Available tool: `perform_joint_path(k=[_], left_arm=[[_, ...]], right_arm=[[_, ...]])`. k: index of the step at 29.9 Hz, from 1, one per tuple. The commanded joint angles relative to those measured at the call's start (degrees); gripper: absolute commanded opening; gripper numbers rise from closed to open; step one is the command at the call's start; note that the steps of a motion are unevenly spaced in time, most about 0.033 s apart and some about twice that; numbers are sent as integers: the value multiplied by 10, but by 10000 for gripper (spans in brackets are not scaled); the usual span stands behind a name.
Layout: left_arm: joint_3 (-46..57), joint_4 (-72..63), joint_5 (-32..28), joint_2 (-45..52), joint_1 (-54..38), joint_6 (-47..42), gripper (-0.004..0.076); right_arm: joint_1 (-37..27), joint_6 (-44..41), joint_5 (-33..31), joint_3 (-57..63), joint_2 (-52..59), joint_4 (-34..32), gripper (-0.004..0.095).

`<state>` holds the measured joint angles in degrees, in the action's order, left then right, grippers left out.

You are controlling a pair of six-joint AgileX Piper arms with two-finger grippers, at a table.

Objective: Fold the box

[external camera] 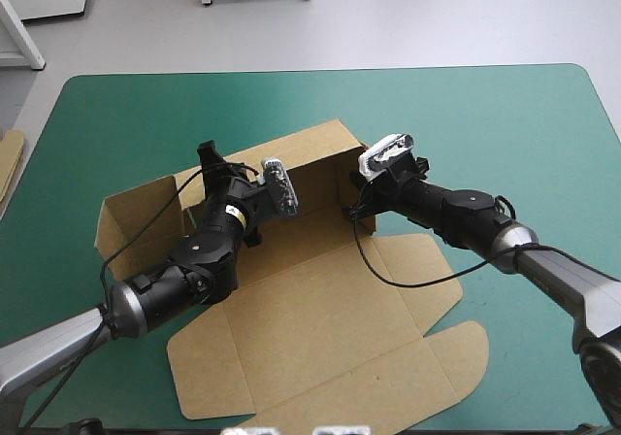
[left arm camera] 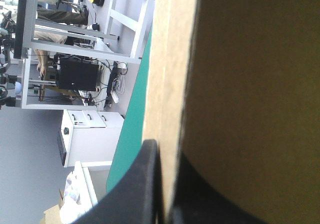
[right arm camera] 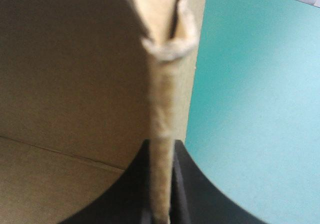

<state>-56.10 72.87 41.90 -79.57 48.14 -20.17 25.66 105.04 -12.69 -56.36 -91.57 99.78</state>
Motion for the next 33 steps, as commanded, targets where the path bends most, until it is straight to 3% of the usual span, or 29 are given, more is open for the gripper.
perform_joint_path(k=[1,10,12,17,19,24,33], left_arm=[[-20,3,-5,19,1,-14,-8],[-20,5,4,19,1,-14,19],[-20,5,2,20,1,-14,81],[-23,4,-9,29,2,-14,337],[-26,2,-5,32,7,-14,387],[-29,0,-2,43,32,-14,396],[-49,-84,64,42,114,-16,396]], right_arm=[[1,-11,-48,-16,18,34,-8],[1,-23,-49,-16,18,34,-8],[1,-23,-49,-16,18,34,-8],[1,-29,-35,-16,18,34,-7],[1,-30,-32,-16,18,34,-8],[1,-39,-29,-16,17,34,-8],[1,-41,-23,-16,17,34,-8]])
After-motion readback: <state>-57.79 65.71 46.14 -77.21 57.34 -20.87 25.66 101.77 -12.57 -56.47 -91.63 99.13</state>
